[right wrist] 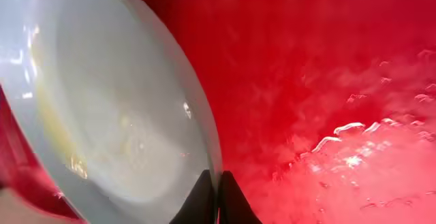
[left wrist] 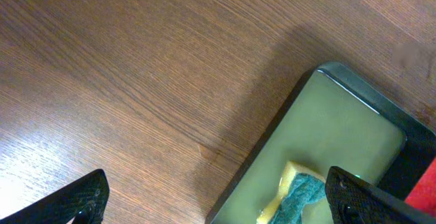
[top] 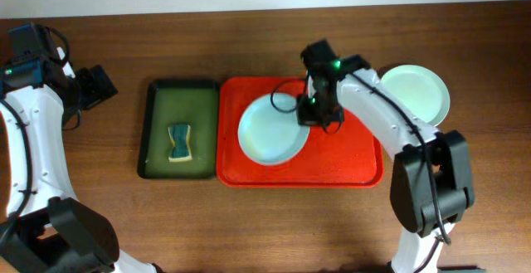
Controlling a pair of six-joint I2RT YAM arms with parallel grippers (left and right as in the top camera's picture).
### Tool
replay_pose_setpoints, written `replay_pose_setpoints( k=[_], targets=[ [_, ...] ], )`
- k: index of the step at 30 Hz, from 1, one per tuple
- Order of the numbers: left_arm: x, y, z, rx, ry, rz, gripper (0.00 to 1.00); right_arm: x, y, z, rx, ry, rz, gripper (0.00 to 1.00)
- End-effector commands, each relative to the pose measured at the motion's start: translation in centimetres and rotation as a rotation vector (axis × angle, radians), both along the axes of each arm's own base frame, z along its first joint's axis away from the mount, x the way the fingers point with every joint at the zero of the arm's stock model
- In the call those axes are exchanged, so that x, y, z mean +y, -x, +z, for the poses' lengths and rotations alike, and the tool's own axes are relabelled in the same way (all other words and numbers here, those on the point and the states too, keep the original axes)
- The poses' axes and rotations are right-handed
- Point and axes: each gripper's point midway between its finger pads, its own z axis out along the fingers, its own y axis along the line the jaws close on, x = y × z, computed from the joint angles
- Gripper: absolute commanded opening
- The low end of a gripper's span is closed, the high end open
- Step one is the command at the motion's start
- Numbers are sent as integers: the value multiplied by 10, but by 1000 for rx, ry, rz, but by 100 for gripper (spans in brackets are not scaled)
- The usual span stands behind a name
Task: Clean dirty plates on tray and stack at the side
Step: 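Lift the light-blue plate with the right gripper and swing it left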
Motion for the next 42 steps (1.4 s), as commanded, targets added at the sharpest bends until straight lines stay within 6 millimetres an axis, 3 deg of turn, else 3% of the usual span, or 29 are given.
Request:
replay_pose_setpoints(
  k=[1, 3, 7, 11, 17, 21, 26, 33, 42],
  targets=[
    [2, 1, -1, 0, 6, 18, 99, 12, -27, 67, -146, -70, 7, 4],
    [2, 1, -1, 0, 6, 18, 99, 22, -40, 86, -199, -115, -21, 4],
    [2, 1, -1, 0, 6, 18, 99, 50, -54, 93, -272, -167, -39, 4],
    [2, 1, -1, 0, 6, 18, 99, 102, -69, 94, -392, -208, 8, 4],
    [2, 1, -1, 0, 6, 18, 99, 155, -75, 90, -646, -12, 40, 4],
    [3, 1, -1, 0, 6, 20, 99, 162, -72, 97, -785, 142, 26, 4],
    [3, 1, -1, 0, 6, 19, 99, 180, -75, 154, -1089, 405, 179, 4],
    [3, 1, -1, 0, 6, 20, 99, 195, -60, 215, -1303, 655, 217, 4],
    [3, 1, -1, 0, 6, 20, 99, 204, -60, 246, -1392, 745, 288, 4]
  ],
)
